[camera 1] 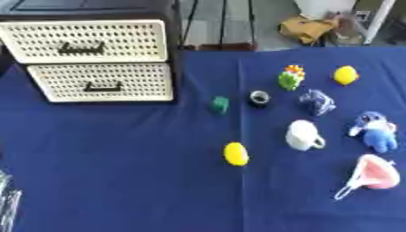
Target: Pick up objects from table and place into drawer.
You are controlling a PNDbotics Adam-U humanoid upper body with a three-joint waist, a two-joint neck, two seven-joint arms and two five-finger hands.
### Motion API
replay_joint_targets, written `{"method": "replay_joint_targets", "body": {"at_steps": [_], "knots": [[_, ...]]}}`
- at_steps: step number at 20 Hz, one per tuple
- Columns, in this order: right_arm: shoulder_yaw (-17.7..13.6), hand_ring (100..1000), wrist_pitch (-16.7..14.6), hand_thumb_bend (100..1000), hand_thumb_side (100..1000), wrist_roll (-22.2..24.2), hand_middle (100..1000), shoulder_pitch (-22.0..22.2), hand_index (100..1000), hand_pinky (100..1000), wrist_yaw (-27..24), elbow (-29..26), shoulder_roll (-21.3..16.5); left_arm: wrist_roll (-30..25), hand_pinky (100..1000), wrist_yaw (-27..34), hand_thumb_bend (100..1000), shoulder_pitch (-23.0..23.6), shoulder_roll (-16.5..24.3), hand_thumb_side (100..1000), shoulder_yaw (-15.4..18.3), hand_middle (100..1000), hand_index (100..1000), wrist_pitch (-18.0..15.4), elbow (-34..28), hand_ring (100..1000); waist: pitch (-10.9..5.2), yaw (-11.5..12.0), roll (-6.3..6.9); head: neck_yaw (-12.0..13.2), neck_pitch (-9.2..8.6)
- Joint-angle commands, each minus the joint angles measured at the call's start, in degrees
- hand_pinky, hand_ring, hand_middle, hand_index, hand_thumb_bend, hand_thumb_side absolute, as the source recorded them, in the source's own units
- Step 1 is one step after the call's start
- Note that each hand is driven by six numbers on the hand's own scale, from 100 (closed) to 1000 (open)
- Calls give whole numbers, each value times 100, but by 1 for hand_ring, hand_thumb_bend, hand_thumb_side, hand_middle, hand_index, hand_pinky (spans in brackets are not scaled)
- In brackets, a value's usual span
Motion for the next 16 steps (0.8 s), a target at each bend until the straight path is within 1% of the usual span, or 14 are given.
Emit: {"method": "replay_joint_targets", "body": {"at_steps": [1,5,7,9,10,13,14,15,16], "knots": [[-34,574,-124,100,984,-131,683,-70,779,526,-41,-90,-108,5,616,-25,237,-60,109,1000,-1,816,943,22,-75,776,-120,5,6,73,70],[-39,575,-119,100,985,-133,683,-62,779,526,-47,-90,-117,25,614,-90,239,-33,212,1000,23,817,945,64,-75,776,-142,21,19,173,75],[-39,575,-112,100,984,-130,683,-49,779,525,-55,-90,-127,55,612,-234,231,-1,423,1000,57,817,948,141,-75,774,-169,47,32,207,75],[-43,575,-103,100,984,-129,683,-29,779,525,-63,-90,-143,99,607,-504,212,30,740,1000,97,814,955,298,-75,768,-210,69,48,223,61],[-45,576,-100,100,983,-129,683,-17,779,524,-68,-90,-153,128,595,-676,198,43,918,980,114,804,960,423,-75,751,-234,77,56,225,55],[-51,576,-93,100,983,-132,683,29,778,524,-79,-90,-184,256,552,-1292,175,44,1535,927,160,768,966,954,-75,711,-306,87,85,218,41],[-51,576,-92,100,982,-130,683,41,778,524,-82,-90,-192,294,517,-1483,155,28,1730,925,160,747,969,1147,-75,685,-323,87,96,216,38],[-49,576,-92,100,982,-128,683,52,778,524,-85,-90,-202,307,490,-1667,150,10,1945,888,151,732,971,1352,-75,665,-339,86,109,218,44],[-46,576,-93,100,982,-126,683,60,778,524,-87,-90,-211,300,457,-1827,138,-7,2131,871,130,715,970,1535,-75,645,-350,85,118,220,51]]}}
